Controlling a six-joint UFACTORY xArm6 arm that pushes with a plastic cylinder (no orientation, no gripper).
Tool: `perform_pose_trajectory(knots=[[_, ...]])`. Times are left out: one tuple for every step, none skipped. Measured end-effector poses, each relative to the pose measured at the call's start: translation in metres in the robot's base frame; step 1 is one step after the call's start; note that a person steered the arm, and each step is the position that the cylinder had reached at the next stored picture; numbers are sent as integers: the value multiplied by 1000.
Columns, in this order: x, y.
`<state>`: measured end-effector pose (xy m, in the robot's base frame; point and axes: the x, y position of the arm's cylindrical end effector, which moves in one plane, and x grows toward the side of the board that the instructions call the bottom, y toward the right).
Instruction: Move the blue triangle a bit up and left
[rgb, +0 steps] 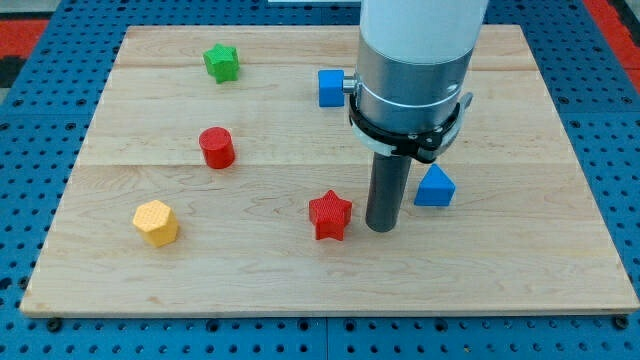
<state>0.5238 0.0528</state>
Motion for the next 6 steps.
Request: perform_pose_trajectory(knots=[[-6,-1],[-15,44],[-17,81],[-17,81],[-17,81],[-21,108]])
